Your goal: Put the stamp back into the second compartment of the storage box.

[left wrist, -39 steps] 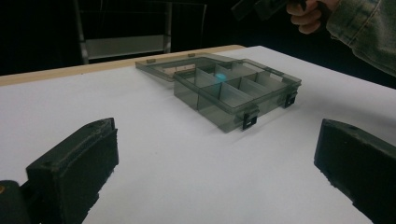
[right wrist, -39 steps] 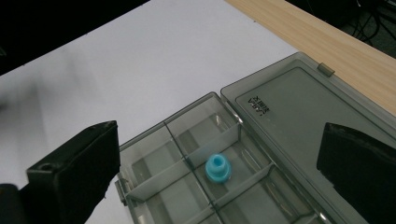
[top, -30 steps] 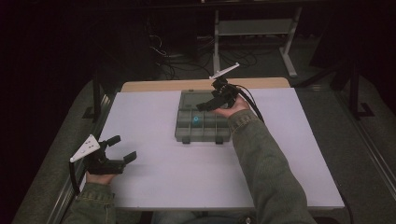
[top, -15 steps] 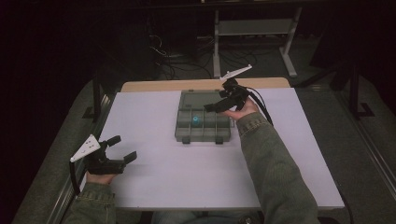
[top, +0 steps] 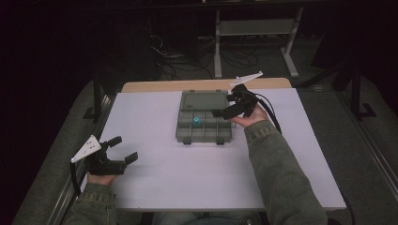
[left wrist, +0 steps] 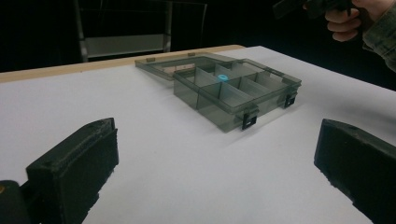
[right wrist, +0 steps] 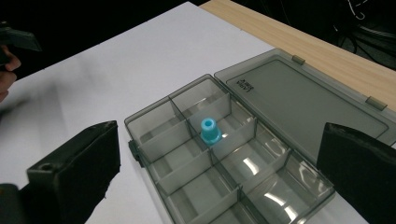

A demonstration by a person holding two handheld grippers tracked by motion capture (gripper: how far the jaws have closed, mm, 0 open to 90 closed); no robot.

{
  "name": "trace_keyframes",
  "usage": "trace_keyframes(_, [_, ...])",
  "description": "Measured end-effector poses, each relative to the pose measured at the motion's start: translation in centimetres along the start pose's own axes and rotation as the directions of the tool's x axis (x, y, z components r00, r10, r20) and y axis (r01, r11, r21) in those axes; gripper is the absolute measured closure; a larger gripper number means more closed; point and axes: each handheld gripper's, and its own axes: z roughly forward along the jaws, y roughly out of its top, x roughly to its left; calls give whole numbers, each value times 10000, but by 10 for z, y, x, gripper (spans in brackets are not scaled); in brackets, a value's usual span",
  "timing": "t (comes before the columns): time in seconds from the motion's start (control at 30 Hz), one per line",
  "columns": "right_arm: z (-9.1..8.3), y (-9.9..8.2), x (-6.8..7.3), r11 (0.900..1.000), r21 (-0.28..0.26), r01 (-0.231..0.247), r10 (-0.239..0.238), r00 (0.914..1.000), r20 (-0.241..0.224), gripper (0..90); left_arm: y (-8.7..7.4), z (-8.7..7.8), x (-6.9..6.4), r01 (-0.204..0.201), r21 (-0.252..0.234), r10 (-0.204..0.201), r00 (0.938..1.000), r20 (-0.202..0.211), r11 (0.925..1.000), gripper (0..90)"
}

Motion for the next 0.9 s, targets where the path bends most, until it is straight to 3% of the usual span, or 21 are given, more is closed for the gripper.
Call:
trace_keyframes(0.47, [-18, -21, 0, 9995, -321, -37, 39, 10000, 60, 0, 0, 2, 0, -25, -1, 25, 10000, 20, 10000, 0])
trace_keyframes(0.9, [-26, -40, -2, 9995, -308, -91, 93, 9999, 65, 0, 0, 2, -1, -60, -3, 60, 10000, 12, 10000, 0])
